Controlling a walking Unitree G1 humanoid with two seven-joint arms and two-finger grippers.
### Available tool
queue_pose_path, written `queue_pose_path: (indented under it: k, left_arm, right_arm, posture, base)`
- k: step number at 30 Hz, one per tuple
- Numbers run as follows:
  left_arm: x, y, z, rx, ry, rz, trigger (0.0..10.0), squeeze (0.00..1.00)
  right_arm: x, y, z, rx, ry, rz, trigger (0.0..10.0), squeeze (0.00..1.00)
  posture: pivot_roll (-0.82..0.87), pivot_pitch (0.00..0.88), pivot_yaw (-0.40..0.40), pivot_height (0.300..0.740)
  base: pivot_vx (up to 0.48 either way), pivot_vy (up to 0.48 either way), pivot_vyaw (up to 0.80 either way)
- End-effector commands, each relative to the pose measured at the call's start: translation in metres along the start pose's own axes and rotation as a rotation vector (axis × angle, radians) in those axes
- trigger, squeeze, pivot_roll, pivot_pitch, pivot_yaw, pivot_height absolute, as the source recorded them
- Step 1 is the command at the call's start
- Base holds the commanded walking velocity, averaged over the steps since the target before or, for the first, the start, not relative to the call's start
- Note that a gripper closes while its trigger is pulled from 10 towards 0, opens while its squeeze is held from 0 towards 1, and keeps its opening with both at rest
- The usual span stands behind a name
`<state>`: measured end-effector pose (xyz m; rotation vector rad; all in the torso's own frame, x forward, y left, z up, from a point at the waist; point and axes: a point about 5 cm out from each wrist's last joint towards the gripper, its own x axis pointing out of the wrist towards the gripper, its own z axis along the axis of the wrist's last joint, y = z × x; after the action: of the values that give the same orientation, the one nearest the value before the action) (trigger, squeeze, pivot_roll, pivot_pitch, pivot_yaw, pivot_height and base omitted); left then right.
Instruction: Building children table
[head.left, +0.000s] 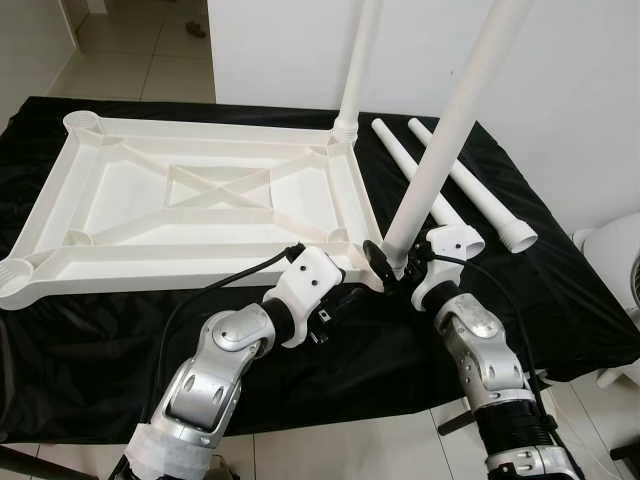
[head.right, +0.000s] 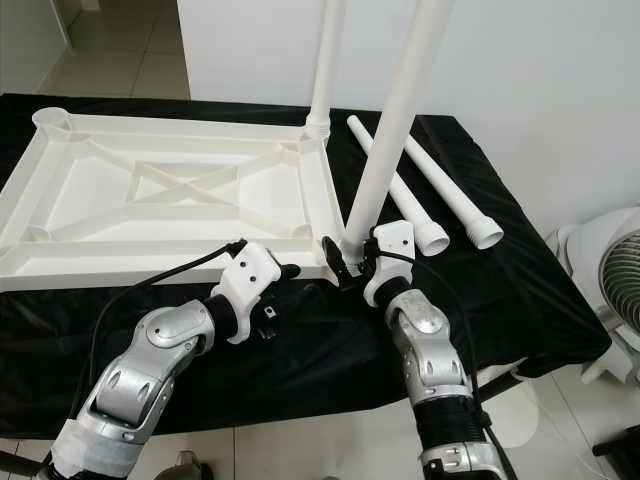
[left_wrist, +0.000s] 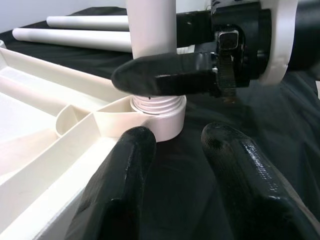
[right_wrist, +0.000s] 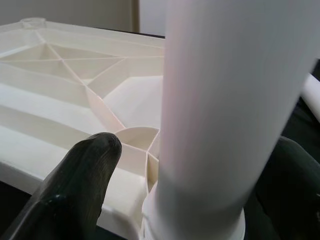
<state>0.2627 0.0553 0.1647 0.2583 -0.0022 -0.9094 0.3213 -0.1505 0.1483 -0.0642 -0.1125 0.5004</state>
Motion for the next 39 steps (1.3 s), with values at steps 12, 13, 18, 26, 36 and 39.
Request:
queue_pose_path:
  k: [12,13,18,26,36,39]
  left_arm:
    - [0.002,0.005,0.0,-0.009,0.003,0.078,10.0,0.0]
    - [0.002,0.005,0.0,-0.009,0.003,0.079,10.0,0.0]
    - [0.002,0.006,0.002,-0.001,0.0,0.08,10.0,0.0]
    - [0.002,0.004,0.0,0.0,0.006,0.07,10.0,0.0]
    - [0.003,0.002,-0.003,-0.005,0.013,0.07,10.0,0.0]
    - [0.003,0.002,-0.004,-0.008,0.017,0.076,10.0,0.0]
  right_arm:
    - [0.016,-0.004,-0.014,-0.01,0.046,0.144,10.0,0.0]
    - [0.019,-0.003,-0.016,-0.028,0.058,0.152,10.0,0.0]
    - [0.025,0.001,-0.025,-0.087,0.09,0.195,0.0,0.0]
    - [0.023,-0.004,-0.028,-0.061,0.09,0.209,0.0,0.0]
    - [0.025,-0.011,-0.027,-0.029,0.05,-0.033,10.0,0.0]
    - [0.025,-0.007,-0.026,0.008,0.025,-0.073,10.0,0.0]
  posture:
    - [0.09,0.04,-0.097,0.74]
    - [0.1,0.035,-0.095,0.74]
    - [0.1,0.027,-0.095,0.74]
    - [0.11,0.013,-0.095,0.74]
    - [0.11,0.005,-0.105,0.74]
    - [0.11,0.006,-0.106,0.74]
  base:
    - [0.0,0.0,0.0]
    - [0.0,0.0,0.0]
    - [0.0,0.0,0.0]
    - [0.0,0.0,0.0]
    - [0.0,0.0,0.0]
    - [0.0,0.0,0.0]
